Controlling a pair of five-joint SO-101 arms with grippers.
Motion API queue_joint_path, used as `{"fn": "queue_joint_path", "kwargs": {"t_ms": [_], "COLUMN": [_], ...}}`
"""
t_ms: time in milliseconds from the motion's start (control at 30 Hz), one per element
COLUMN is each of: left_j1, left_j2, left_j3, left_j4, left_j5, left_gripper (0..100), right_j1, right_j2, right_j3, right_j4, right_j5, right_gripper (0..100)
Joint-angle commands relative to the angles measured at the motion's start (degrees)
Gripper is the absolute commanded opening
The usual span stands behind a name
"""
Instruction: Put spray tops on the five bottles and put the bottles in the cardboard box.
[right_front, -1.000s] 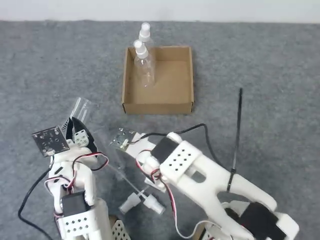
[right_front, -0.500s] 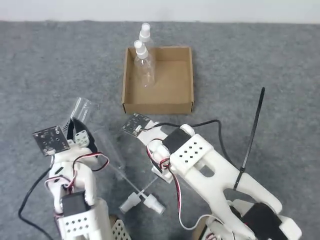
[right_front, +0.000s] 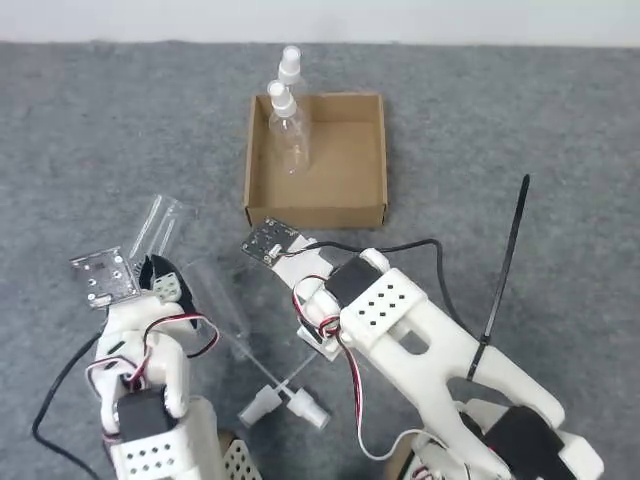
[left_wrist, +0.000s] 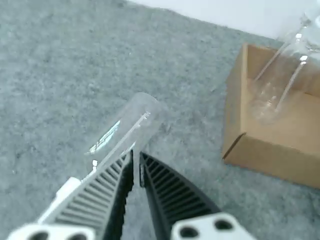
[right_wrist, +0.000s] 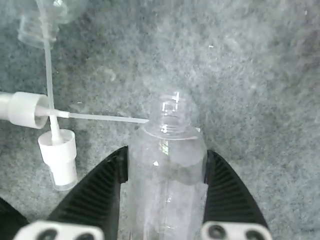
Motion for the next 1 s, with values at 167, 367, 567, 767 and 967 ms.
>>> {"fn": "queue_joint_path", "kwargs": {"t_ms": [167, 367, 567, 767, 967], "left_j1": [0.1, 0.1, 2.4, 2.5, 2.5], "left_j2": [-0.6, -0.5, -0.5, -0.5, 1.4], "left_j3": [-4.4, -4.4, -5.1, -5.1, -5.4], "left_j4": [2.4, 2.5, 5.2, 5.3, 5.2], "left_j5": [-1.9, -3.0, -3.8, -4.7, -4.8], "left_gripper": [1, 1, 1, 1, 1], "right_j1": [0.8, 0.8, 0.8, 0.8, 0.8], "right_j2": [-3.0, -3.0, -3.0, -3.0, -3.0], "right_j3": [-0.4, -0.4, -0.4, -0.4, -0.4], "right_j4": [-1.0, -1.0, -1.0, -1.0, -1.0], "right_j5": [-0.9, -0.9, -0.9, -0.9, -0.9], "right_gripper": [9.6, 9.6, 9.6, 9.6, 9.6]}}
